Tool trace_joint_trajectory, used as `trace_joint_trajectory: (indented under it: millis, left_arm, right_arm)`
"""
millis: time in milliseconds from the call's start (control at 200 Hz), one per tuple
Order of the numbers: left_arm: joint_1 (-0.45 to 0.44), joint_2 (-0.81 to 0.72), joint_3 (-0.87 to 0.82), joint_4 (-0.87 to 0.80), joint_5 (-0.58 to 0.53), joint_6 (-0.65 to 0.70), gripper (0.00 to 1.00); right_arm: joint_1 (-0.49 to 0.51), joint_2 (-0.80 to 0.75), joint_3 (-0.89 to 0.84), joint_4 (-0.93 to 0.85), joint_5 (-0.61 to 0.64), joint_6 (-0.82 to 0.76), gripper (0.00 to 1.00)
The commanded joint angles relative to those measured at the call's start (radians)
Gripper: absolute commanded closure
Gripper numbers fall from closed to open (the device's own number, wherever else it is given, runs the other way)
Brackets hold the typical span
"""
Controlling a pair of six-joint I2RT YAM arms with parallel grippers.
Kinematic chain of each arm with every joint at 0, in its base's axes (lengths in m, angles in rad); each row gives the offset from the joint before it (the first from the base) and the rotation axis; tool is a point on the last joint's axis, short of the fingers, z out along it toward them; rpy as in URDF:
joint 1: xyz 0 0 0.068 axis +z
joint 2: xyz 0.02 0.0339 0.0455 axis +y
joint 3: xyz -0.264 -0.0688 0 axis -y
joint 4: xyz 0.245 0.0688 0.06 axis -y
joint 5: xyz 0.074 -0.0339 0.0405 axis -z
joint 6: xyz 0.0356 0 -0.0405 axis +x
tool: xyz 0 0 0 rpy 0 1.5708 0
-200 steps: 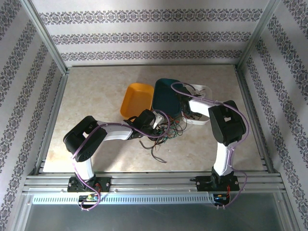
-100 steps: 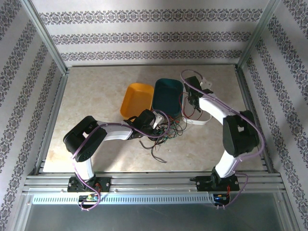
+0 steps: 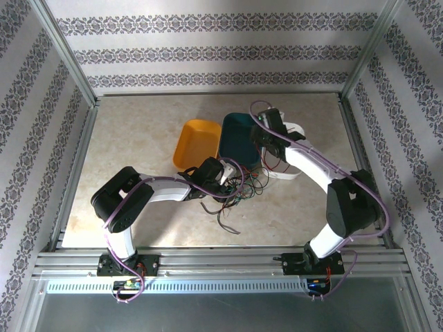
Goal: Untangle the cables
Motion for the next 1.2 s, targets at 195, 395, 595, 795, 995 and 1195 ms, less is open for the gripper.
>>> trace_joint_trajectory:
  millis: [195,395,595,795,995,1195]
  left_arm:
    - [0.011,0.025,-0.021,-0.101,-0.022,0.0,0.39]
    - [0.011,0.022,-0.022,-0.101,-0.024,-0.004,0.39]
    - [0.011,0.022,-0.027,-0.097,-0.022,-0.015,0.39]
    - [0.011,0.013,-0.028,-0.095,-0.028,-0.015,0.39]
    - [0.011,0.009,-0.022,-0.102,-0.028,-0.013,0.38]
    - [0.011,0.008,-0.025,-0.099,-0.024,-0.014,0.38]
  right_arm:
    - [0.062,0.115,0.028,-0.047,0.011,-0.092,0.45]
    - [0.068,0.145,0.043,-0.058,0.075,-0.112,0.53]
    - [0.056,0.126,0.025,-0.041,0.092,-0.121,0.73]
    - [0.032,0.123,0.008,-0.034,0.073,-0.111,0.96]
    - [0.003,0.075,-0.022,-0.008,0.046,-0.082,1.0]
    - [-0.078,-0.012,-0.089,0.017,0.037,-0.038,1.0]
